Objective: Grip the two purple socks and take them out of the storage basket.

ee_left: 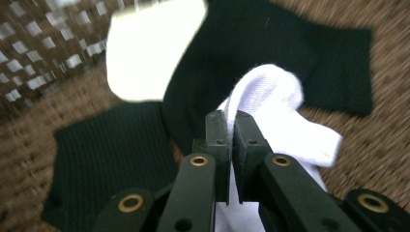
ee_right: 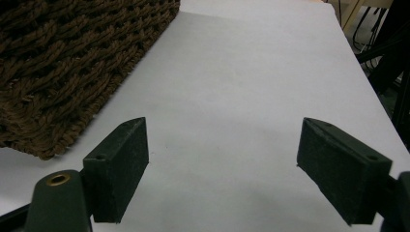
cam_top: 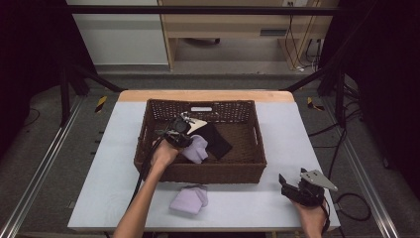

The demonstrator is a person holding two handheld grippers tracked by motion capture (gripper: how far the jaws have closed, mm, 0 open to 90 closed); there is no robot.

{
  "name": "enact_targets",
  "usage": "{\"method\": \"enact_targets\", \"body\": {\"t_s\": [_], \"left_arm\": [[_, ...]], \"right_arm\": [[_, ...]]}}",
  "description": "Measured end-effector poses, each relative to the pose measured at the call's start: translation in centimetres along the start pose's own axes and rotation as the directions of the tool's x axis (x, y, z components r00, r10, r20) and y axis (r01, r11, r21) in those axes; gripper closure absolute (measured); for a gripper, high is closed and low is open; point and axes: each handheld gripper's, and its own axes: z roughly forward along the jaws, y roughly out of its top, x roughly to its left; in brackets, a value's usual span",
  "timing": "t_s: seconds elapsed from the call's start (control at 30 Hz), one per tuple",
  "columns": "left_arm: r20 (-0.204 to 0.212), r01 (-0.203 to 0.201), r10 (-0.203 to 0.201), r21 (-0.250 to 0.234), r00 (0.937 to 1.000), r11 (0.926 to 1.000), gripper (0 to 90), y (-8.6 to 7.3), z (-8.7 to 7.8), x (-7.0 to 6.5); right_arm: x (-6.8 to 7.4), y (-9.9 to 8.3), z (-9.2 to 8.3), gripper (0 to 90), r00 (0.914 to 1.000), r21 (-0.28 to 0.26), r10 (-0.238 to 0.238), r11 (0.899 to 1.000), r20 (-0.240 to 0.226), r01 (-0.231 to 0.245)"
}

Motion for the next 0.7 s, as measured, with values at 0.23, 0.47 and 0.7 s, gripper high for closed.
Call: {"method": "enact_targets", "body": {"t_s": [0.23, 0.47, 0.7], "left_arm": [[-0.032, 0.005, -0.011, -0.184, 0.9994, 0.9829, 85.6, -0.3, -1.8, 0.1], [-0.032, 0.028, -0.04, -0.313, 0.9987, 0.9494, 85.8, -0.9, -3.1, 0.5], [-0.011, 0.064, -0.075, -0.402, 0.9971, 0.9134, 85.9, -1.3, -4.0, 1.0]], "right_arm": [[0.0, 0.0, 0.0, 19.0, 1.0, 0.001, -0.002, 1.0, 0.001, 0.002], [0.0, 0.0, 0.0, 19.0, 1.0, 0.006, -0.001, 1.0, 0.001, 0.001], [0.1, 0.1, 0.1, 18.9, 1.0, 0.012, -0.006, 1.0, 0.003, 0.006]]}}
